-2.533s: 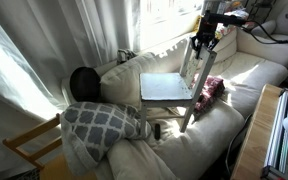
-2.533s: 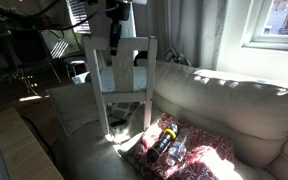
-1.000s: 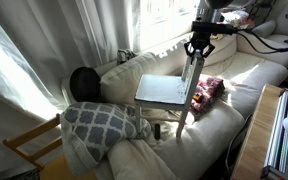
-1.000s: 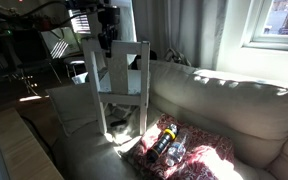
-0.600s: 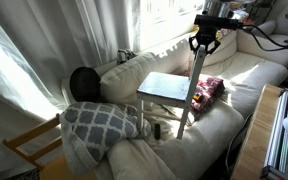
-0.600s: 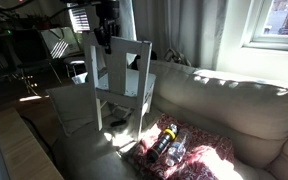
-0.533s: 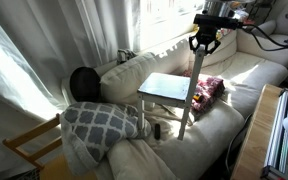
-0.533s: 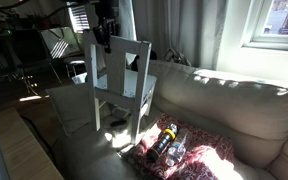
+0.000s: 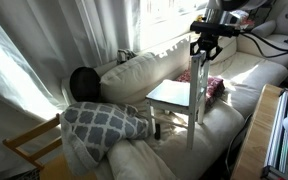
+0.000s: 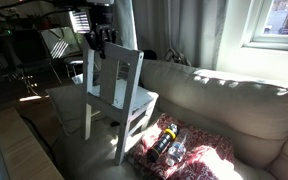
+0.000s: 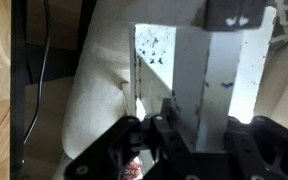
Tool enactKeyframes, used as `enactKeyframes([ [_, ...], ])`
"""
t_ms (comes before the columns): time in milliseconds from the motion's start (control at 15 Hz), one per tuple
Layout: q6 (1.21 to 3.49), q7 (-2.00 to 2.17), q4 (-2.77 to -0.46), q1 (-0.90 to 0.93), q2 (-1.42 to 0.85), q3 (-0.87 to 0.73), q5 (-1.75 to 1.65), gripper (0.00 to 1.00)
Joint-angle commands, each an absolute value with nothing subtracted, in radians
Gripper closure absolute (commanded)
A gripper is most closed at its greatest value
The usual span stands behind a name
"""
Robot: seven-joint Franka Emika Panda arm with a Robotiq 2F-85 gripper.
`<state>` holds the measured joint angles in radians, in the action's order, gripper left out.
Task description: Pick up the striped towel and put it on the top of the backrest of the couch, turn the chair ninety degrees clockwise on the couch
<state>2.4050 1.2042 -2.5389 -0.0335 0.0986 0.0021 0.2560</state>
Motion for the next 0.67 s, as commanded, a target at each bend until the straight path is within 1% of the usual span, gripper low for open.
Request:
enactKeyframes([
  [0, 2.414, 1.281, -2.527, -0.031, 0.117, 0.013, 0.248, 0.94],
  [600, 2.52, 1.288, -2.54, -0.013, 0.18, 0.019, 0.367, 0.94],
])
